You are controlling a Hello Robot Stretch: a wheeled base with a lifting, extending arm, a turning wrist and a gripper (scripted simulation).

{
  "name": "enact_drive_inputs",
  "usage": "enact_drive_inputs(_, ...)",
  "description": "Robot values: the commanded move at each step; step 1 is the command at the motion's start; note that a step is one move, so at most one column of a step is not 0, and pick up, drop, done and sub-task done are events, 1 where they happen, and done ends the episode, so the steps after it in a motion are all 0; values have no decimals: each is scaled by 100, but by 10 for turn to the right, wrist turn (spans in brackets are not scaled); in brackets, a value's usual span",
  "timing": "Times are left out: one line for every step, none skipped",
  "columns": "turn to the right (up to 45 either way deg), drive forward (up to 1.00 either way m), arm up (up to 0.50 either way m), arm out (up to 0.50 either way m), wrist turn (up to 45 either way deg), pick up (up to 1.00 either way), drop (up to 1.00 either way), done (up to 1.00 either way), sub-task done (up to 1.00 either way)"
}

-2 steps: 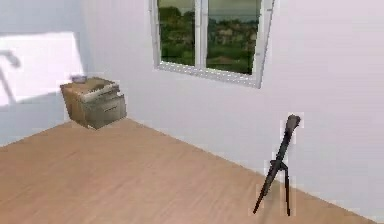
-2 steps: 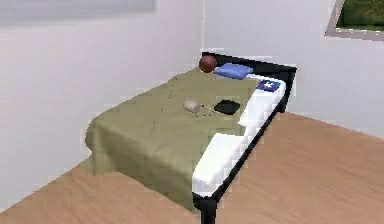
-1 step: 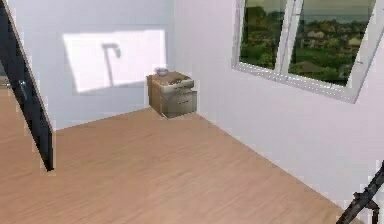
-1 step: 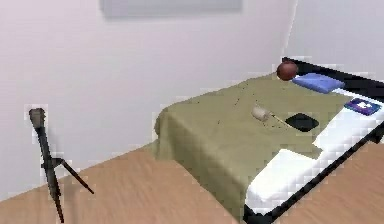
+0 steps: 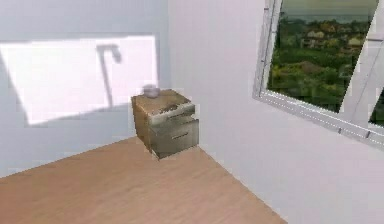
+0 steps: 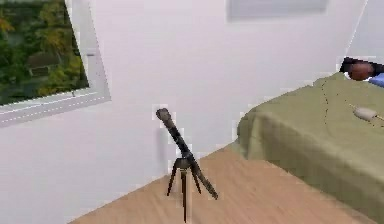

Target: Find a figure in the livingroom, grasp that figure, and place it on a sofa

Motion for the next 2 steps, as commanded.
enact_drive_inputs(-450,0,0,0,0,0,0,0,0)
enact_drive_inputs(-390,0,0,0,0,0,0,0,0)
